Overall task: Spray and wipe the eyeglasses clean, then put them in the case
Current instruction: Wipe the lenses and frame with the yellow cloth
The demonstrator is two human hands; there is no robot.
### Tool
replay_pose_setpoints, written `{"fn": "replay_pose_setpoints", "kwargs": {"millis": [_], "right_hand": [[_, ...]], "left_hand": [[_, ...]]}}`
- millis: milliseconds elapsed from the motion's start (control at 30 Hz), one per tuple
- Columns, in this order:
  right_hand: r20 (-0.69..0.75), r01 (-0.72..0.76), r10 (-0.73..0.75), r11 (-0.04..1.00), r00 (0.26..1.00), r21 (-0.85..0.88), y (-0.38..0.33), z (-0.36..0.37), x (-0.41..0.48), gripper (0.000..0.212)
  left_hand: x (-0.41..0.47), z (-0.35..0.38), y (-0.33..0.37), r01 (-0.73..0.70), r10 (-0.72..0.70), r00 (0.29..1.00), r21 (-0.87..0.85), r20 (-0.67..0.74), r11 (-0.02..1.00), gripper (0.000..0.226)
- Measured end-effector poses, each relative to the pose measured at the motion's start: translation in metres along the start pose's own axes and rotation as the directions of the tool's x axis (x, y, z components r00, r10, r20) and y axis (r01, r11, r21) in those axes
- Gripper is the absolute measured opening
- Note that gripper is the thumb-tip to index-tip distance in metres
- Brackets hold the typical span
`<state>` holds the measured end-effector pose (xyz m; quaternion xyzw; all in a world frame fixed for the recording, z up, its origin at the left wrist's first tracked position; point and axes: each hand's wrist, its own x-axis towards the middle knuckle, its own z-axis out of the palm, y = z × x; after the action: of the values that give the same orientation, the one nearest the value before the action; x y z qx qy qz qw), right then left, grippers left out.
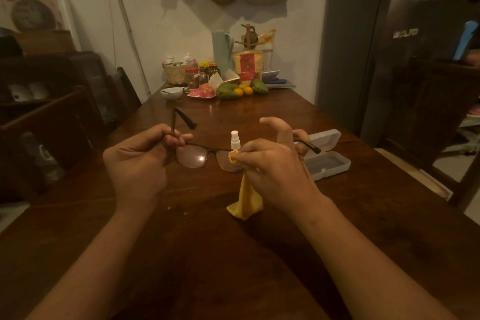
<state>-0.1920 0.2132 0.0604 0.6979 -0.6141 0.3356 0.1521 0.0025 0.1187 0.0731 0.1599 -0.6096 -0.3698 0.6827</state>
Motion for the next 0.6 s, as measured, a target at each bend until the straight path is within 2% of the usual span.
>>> {"fn": "replay_pose_setpoints", "kwargs": {"millis": [167, 267, 333, 467, 600], "right_hand": [[-0.018, 0.110, -0.109, 0.993, 0.994, 0.049, -0.0015, 0.0028, -0.0010, 0.022], [0.019, 0.097, -0.098, 0.994, 0.995, 0.049, 0.0042, -0.0010, -0.0014, 0.017], [0.037, 0.078, -0.077, 0.997, 0.996, -0.016, 0.0061, -0.0023, -0.0012, 0.016], [0.034, 0.131, -0.131, 0.991, 0.991, 0.009, 0.0044, 0.0005, -0.0002, 0.020], [0.068, 0.208, -0.209, 0.978, 0.976, 0.021, 0.0049, 0.0021, -0.0005, 0.026]], "left_hand": [[-0.0007, 0.0000, -0.0022, 0.014, -0.014, 1.000, 0.023, -0.001, 1.000, 0.019], [0.0022, -0.0041, -0.0006, 0.015, -0.015, 1.000, 0.019, -0.014, 1.000, 0.012], [0.0036, -0.0055, 0.0004, 0.009, -0.008, 1.000, 0.013, -0.023, 1.000, 0.018], [0.0023, -0.0027, 0.0014, -0.004, 0.004, 1.000, 0.026, -0.021, 1.000, 0.028], [0.0040, -0.0082, -0.0016, -0.020, 0.022, 0.999, 0.070, -0.031, 0.997, 0.013]]}}
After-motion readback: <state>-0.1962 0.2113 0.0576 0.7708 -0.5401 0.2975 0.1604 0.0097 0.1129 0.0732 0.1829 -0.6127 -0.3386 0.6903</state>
